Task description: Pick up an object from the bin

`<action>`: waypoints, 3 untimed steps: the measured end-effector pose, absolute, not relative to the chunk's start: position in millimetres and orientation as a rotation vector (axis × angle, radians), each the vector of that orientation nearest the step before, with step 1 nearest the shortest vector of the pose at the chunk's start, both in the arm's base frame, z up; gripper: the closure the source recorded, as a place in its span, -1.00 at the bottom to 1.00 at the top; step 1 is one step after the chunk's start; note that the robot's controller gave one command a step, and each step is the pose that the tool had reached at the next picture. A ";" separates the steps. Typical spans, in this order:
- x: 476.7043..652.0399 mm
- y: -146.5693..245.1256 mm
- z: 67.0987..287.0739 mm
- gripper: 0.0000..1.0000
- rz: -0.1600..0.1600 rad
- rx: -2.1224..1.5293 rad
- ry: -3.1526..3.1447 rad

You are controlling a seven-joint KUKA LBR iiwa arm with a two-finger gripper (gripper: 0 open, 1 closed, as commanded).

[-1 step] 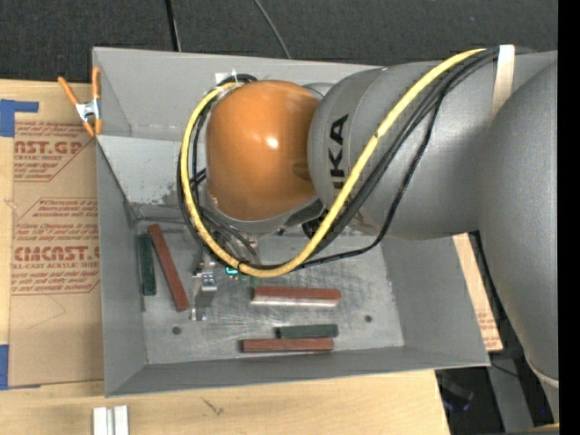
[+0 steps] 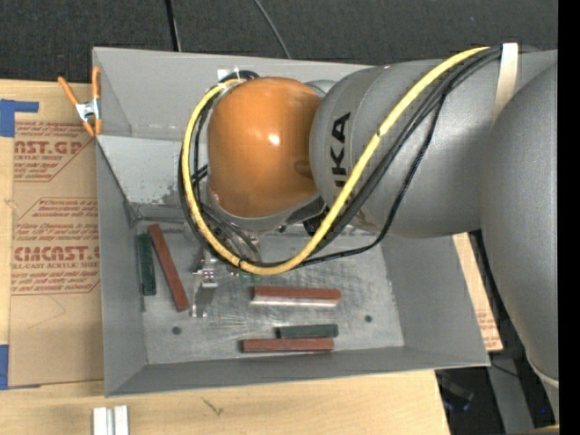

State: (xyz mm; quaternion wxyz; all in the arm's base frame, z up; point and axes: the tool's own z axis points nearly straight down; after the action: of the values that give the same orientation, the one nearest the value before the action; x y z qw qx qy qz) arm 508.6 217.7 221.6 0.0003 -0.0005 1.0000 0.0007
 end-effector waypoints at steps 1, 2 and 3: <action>518.6 153.4 156.3 -1.00 0.003 -0.092 3.134; 519.8 115.5 117.9 -1.00 -0.003 -0.113 3.144; 534.0 111.7 83.5 -1.00 0.003 0.093 3.138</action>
Offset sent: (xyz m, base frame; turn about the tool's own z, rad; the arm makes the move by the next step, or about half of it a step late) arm 0.0178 -0.0646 -0.0817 -0.1118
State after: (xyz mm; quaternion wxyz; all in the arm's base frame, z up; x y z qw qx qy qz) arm 534.0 111.7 83.5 0.0009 0.0297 0.9996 0.0008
